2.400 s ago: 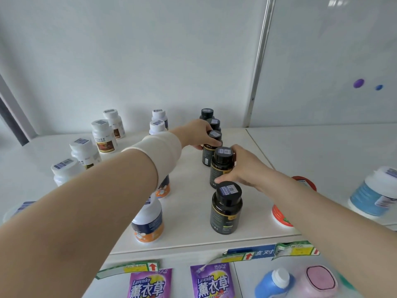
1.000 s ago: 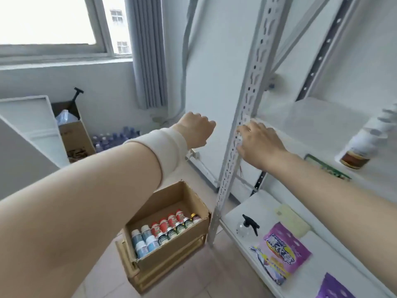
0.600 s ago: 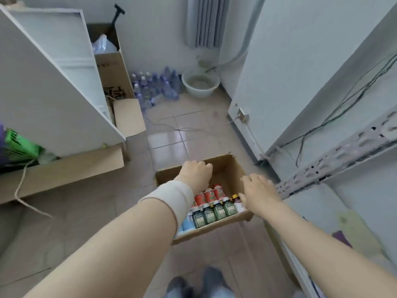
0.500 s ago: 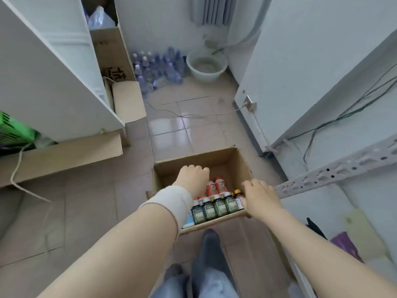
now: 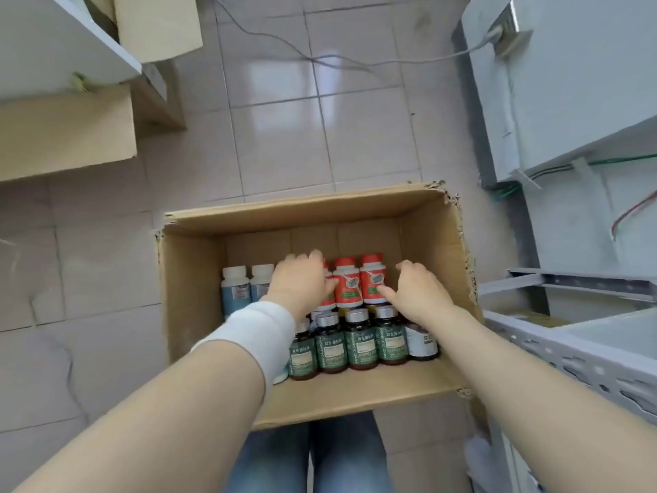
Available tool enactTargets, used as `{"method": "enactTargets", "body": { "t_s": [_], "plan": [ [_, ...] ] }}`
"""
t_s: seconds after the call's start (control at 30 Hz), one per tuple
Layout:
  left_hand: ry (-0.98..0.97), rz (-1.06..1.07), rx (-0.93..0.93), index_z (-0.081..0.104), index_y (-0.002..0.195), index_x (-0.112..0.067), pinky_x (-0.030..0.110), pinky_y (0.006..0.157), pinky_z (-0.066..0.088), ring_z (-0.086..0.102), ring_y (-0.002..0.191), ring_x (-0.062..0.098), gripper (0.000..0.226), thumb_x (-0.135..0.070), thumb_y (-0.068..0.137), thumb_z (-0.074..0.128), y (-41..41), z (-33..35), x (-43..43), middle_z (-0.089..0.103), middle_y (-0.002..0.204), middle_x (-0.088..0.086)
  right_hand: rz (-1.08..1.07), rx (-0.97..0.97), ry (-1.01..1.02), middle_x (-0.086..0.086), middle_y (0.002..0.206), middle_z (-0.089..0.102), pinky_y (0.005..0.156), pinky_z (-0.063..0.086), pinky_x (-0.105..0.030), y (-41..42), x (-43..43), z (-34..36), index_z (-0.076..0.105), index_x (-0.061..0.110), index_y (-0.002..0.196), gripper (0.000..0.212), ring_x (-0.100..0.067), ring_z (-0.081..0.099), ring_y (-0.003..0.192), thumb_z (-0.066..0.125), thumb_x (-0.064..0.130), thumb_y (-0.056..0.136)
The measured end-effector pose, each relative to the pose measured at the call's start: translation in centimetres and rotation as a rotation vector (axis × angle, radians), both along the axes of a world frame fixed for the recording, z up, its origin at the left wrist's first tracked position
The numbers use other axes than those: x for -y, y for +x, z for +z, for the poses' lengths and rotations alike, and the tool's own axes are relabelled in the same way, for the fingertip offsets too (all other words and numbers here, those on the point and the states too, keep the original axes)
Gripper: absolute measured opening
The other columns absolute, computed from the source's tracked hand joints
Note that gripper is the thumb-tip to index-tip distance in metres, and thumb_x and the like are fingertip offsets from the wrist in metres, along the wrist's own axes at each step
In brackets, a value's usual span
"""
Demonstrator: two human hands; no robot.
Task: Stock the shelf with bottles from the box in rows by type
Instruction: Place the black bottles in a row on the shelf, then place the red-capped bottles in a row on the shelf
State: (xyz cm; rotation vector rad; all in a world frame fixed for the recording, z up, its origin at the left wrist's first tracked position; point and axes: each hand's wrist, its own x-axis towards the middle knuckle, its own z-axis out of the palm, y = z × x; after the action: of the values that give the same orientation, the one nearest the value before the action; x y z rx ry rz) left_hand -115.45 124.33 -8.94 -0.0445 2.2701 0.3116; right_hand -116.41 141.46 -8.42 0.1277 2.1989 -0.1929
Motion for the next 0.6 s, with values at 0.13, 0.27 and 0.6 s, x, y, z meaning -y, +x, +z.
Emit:
{"method": "enactTargets", "body": {
  "t_s": [0.13, 0.27, 0.6],
  "plan": [
    [-0.006, 0.009, 0.056, 0.043, 0.134, -0.013, 0.038, 0.107, 0.03, 0.041, 0.128, 0.033, 0.053, -0.048, 0.094, 0.042, -2.2, -5.4, -0.6, 0.053, 0.132, 0.014, -0.033, 0.095, -0.018, -0.02, 0.128, 0.05, 0.092, 0.041, -0.034, -0.8, -0.6, -5.5, 0.045, 0.001, 0.127, 0.064, -0.033, 0.049, 0.119, 0.055, 0.05, 0.086],
    [0.071, 0.003, 0.094, 0.046, 0.132, -0.017, 0.037, 0.103, 0.034, 0.04, 0.129, 0.031, 0.055, -0.054, 0.091, 0.044, -3.1, -8.3, -1.2, 0.051, 0.135, 0.011, -0.136, 0.153, -0.101, -0.014, 0.115, 0.063, 0.073, 0.04, -0.025, -0.7, -0.9, -8.2, 0.058, 0.007, 0.114, 0.053, -0.029, 0.06, 0.106, 0.065, 0.047, 0.08],
    [0.209, 0.196, 0.065, 0.05, 0.13, -0.023, 0.034, 0.106, 0.034, 0.037, 0.127, 0.028, 0.055, -0.054, 0.085, 0.054, -2.4, -9.5, -1.1, 0.046, 0.129, 0.012, -0.411, 0.195, -0.232, -0.012, 0.115, 0.066, 0.093, 0.049, -0.037, -1.4, -1.8, -8.7, 0.062, 0.005, 0.11, 0.049, -0.027, 0.062, 0.105, 0.078, 0.031, 0.072]
  ]
}}
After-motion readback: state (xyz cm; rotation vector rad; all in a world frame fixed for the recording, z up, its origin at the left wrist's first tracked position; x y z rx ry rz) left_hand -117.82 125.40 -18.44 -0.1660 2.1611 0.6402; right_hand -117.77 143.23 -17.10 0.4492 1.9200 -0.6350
